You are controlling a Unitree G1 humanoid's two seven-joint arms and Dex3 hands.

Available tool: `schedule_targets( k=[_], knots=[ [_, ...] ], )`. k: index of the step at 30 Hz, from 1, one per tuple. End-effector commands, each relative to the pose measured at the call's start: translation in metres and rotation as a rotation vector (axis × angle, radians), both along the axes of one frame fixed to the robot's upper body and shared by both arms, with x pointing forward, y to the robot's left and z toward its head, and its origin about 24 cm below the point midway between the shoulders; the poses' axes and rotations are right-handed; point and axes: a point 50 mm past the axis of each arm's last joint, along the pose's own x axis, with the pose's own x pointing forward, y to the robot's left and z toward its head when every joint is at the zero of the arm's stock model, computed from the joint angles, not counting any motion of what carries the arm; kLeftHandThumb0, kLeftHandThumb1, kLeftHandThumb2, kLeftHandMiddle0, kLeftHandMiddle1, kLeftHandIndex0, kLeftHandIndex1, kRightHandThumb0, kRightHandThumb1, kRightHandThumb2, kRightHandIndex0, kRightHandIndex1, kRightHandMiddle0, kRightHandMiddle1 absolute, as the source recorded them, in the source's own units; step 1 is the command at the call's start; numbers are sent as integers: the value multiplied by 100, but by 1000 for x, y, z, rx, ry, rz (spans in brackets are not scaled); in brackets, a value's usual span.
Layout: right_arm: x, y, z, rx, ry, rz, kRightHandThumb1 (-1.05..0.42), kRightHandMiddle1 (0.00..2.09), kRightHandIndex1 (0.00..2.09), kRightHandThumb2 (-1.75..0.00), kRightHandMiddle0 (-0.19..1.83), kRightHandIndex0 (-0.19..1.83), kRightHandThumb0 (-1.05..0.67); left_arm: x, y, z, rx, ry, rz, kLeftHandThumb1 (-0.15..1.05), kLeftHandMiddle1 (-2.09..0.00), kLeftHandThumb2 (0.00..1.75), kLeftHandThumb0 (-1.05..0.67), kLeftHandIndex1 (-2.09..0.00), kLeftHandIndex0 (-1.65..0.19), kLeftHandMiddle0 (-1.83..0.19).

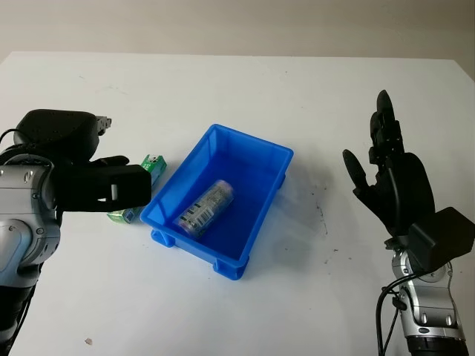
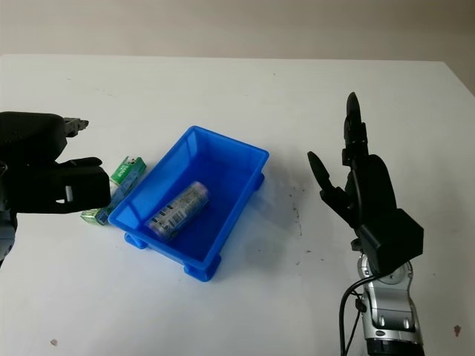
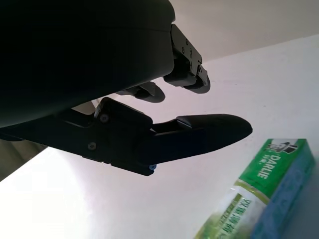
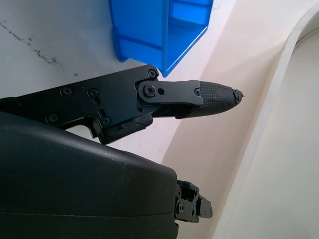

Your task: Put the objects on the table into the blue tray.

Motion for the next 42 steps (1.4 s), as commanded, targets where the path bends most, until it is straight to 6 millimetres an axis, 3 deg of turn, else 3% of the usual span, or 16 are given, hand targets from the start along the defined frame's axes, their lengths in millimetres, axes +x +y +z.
schedule_targets(
  k=[1,5,10,17,22,23,26,30,32,34,37,40,42],
  knots=[
    [1,0,4,-2,-20,0,-105,6,5,-36,-12,-16,-65,-2,-5,-4,-26,19,-46,105,-12,66,-86,-12,-35,-44],
    [0,-1,4,1,-25,0,-105,6,5,-37,-12,-16,-65,-3,-1,2,-76,-6,-94,105,-6,68,-87,-8,-28,-33],
    [0,2,0,-4,-25,0,-105,5,5,-38,-14,-17,-64,-4,7,14,-185,-52,-129,105,-12,73,-86,-9,-33,-44],
    [-1,4,-1,-23,-23,-4,-105,5,5,-39,-14,-17,-64,-7,6,11,-216,-19,-141,105,-16,76,-88,-9,-34,-43],
    [-2,3,0,-10,-25,-3,-105,5,5,-39,-14,-17,-63,-9,3,3,-100,8,-87,105,-85,78,-92,-6,-33,-5],
    [-3,3,0,-10,-27,-4,-105,5,5,-39,-14,-17,-63,-9,2,1,-72,14,-74,105,-89,78,-92,-6,-32,-2],
    [-3,4,-1,4,-28,1,-105,5,5,-38,-14,-17,-63,-9,-2,-4,-6,27,-40,105,-77,78,-92,-4,-30,-4],
    [-3,5,-2,11,-27,1,-105,5,5,-38,-14,-17,-63,-8,-8,-13,24,62,1,105,-80,75,-92,-4,-27,-2],
    [-2,6,-2,20,-24,6,-105,5,5,-38,-14,-18,-64,-7,-11,-18,30,74,13,105,-118,74,-91,-6,-30,14],
    [-3,6,-2,15,-27,5,-105,5,5,-38,-14,-18,-64,-6,-13,-23,28,80,18,105,-128,73,-91,-7,-32,18],
    [-3,6,-2,2,-31,5,-105,5,5,-39,-15,-18,-64,-5,-17,-32,17,87,20,105,-124,71,-91,-7,-31,19],
    [-3,6,-2,16,-35,10,-105,5,5,-39,-15,-19,-63,-5,-23,-40,-2,120,0,105,-92,73,-93,-4,-25,14],
    [-4,6,-2,17,-35,5,-105,5,5,-39,-15,-18,-63,-5,-26,-45,-30,129,-13,105,-117,74,-93,-6,-29,18]
  ],
)
